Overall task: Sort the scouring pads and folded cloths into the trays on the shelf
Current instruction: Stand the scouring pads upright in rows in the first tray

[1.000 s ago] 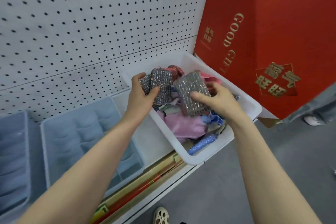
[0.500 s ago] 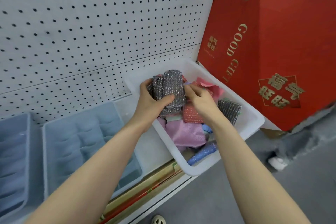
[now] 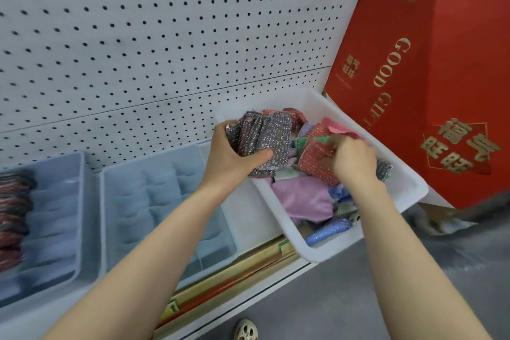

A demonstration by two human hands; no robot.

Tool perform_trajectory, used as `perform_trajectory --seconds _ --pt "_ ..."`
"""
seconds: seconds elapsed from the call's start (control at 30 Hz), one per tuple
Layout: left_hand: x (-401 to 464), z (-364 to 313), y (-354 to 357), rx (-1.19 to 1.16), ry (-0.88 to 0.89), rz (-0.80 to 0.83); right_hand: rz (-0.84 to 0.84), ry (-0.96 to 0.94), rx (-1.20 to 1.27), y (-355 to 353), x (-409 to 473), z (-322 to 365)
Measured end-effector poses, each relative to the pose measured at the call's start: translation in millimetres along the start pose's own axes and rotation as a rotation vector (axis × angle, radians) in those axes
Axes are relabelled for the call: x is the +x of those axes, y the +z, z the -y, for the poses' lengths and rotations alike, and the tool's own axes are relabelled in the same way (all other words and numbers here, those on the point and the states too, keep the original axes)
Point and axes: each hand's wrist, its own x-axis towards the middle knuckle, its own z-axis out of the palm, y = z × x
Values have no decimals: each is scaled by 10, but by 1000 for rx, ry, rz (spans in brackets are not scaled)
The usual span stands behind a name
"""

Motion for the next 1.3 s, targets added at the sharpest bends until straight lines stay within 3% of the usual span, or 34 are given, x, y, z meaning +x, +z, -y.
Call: perform_trajectory --seconds 0.13,0.27,0.5,0.8,1.03,1.17,1.3 --pt "-197 -37 -355 -40 11 -75 -39 108 423 -317 -95 209" --pt "-446 0 -910 -108 9 -147 -78 97 818 -396 -374 802" --pt "-969 310 -2245 -98 -10 -304 107 48 1257 -289 -1126 2166" --pt "-1734 789 -3860 -193 -77 -541 205 -78 1257 61 -2092 3560" --pt "-2020 1034 -4558 -317 -146 -747 227 -240 1195 247 -2369 4186" --pt "-2063 1136 -4650 -376 -150 -775 187 -517 1021 440 -2451 4446" --pt "-2086 1171 -4709 -396 -162 -792 -8 -809 683 621 -2480 4666"
